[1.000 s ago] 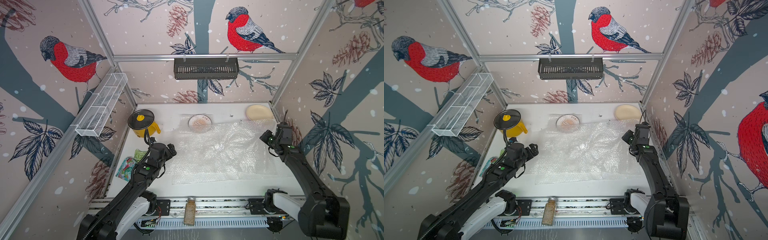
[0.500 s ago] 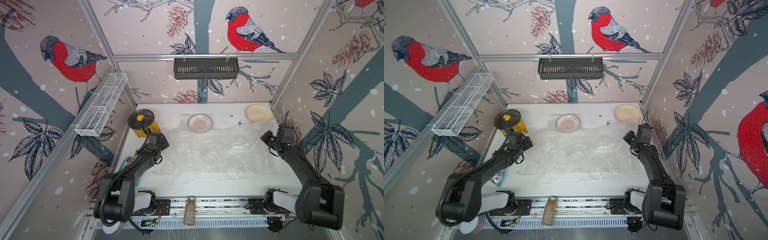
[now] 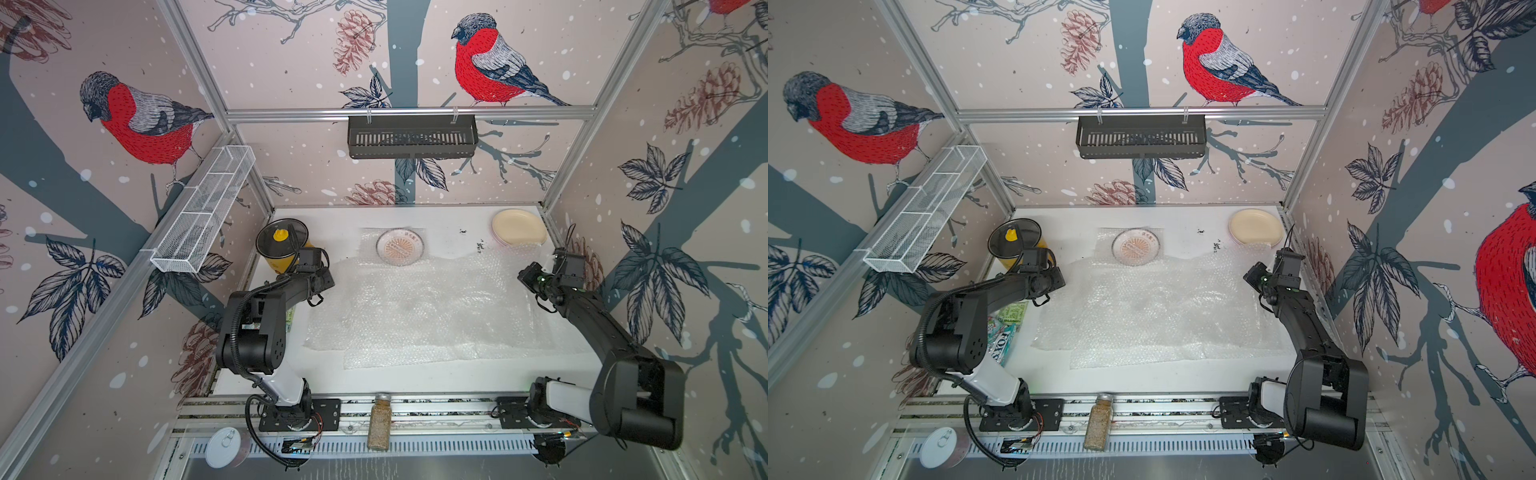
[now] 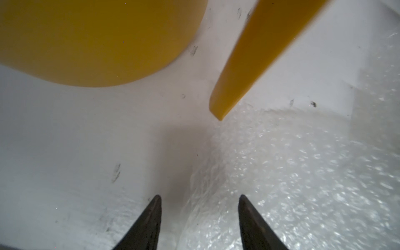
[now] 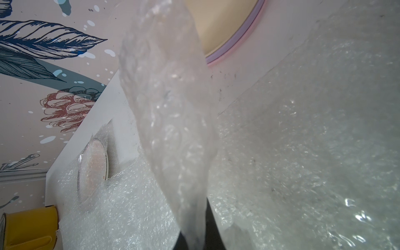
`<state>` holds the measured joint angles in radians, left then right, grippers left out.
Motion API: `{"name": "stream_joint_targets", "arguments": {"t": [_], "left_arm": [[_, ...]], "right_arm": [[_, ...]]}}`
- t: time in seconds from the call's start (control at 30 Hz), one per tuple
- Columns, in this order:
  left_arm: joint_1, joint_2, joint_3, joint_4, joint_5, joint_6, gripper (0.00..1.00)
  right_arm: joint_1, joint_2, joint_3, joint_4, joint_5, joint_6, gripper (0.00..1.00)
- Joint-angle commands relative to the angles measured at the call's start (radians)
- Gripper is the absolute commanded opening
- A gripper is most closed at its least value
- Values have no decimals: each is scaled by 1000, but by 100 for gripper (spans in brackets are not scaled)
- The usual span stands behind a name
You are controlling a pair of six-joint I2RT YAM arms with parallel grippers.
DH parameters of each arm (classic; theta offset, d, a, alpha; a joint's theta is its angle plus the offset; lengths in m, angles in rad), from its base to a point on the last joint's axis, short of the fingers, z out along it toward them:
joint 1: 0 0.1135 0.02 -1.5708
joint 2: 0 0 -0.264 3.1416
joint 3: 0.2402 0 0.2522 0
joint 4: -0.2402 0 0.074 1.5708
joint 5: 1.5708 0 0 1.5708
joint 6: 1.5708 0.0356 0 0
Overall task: Unpack dinner plates from bubble wrap
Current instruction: Adjust the bubble wrap on the bubble wrap.
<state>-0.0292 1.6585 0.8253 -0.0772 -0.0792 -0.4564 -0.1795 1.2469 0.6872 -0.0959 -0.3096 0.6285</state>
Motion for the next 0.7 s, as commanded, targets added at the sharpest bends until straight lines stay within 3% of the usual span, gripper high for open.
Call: {"name": "stream_joint_targets", "arguments": {"t": [0.0, 0.2, 0.33, 0.43, 0.67], "left_arm": [[11, 13, 16, -51, -28, -12, 52], [10, 27, 16, -43, 18, -5, 33], [6, -30, -42, 22, 99, -29, 14], [-33, -115, -61, 6, 47, -77, 0], [-109, -416, -77, -123, -110, -156, 0]], "right_arm": [[-1, -1, 1, 27, -12, 1, 7], [0, -15, 3, 14, -16, 1, 7], [-1, -32, 14, -8, 0, 2, 7], [0, -40, 33, -23, 7, 7, 7], [-3, -73, 109, -106, 41, 0, 7]]}}
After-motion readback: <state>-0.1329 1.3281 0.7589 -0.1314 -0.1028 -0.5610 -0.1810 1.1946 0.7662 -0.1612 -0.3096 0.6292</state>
